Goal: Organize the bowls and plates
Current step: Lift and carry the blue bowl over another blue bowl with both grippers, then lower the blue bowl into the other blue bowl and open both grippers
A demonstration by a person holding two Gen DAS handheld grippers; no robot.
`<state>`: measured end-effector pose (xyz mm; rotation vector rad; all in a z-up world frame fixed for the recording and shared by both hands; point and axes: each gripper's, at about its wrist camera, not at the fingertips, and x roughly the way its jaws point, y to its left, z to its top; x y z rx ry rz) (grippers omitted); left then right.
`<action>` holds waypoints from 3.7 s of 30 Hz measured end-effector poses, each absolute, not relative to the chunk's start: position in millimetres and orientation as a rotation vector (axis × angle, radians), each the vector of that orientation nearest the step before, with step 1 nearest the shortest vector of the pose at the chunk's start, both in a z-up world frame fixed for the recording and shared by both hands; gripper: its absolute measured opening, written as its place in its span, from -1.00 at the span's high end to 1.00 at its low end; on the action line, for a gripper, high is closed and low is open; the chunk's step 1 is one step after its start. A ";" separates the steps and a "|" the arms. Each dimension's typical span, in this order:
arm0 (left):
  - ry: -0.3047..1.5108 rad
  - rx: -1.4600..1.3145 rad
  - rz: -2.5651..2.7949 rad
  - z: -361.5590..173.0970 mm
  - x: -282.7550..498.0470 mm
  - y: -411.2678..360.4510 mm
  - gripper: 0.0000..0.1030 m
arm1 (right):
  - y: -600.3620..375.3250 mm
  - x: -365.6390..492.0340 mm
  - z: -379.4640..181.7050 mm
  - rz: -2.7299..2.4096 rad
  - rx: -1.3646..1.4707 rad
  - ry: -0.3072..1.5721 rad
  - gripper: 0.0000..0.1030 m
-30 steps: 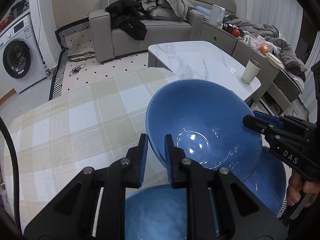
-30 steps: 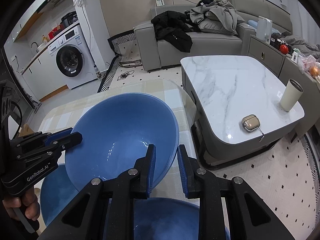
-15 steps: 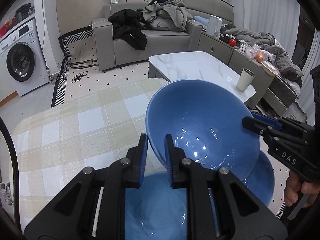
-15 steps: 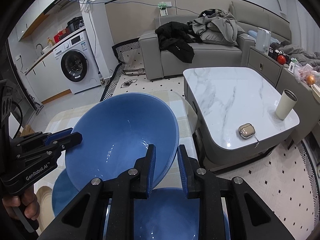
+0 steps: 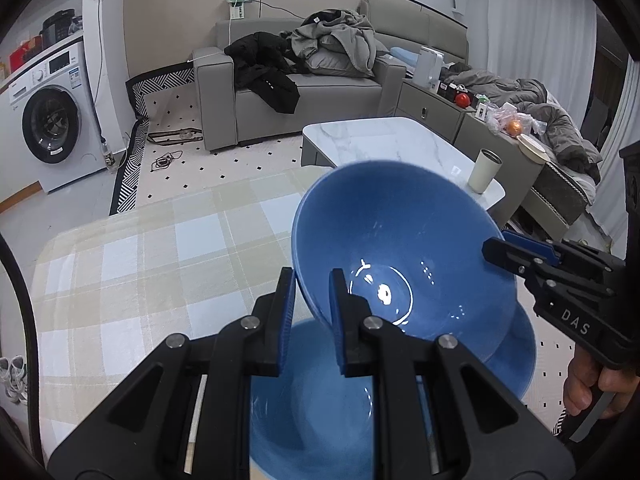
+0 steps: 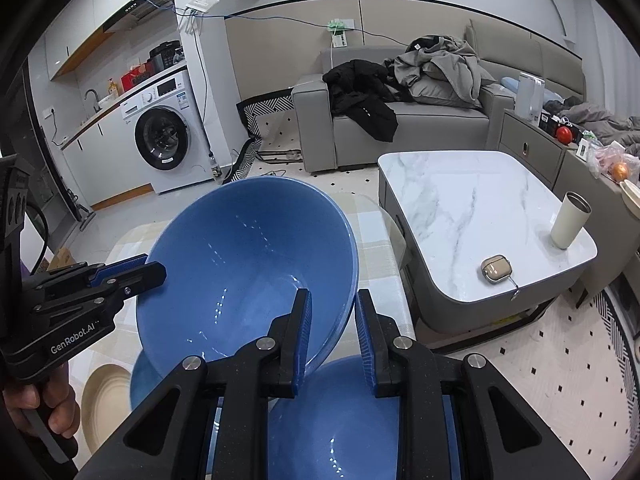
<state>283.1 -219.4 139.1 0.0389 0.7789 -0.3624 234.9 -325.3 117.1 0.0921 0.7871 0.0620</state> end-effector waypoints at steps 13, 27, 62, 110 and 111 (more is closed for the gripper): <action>0.736 0.025 -0.360 165.7 217.7 -184.9 0.72 | -307.3 199.6 130.8 0.081 0.091 0.743 0.56; 0.713 0.025 -0.329 172.0 159.1 -137.1 0.72 | -262.0 153.4 127.9 0.115 0.109 0.694 0.55; 0.704 0.065 -0.320 115.6 140.8 -128.5 0.72 | -230.8 96.1 76.6 0.092 0.119 0.590 0.55; 0.795 0.141 -0.248 33.7 205.7 -149.7 0.72 | -240.3 122.7 26.7 0.084 0.103 0.668 0.55; 0.800 0.142 -0.248 32.1 207.5 -149.4 0.72 | -242.0 123.2 27.5 0.086 0.105 0.671 0.55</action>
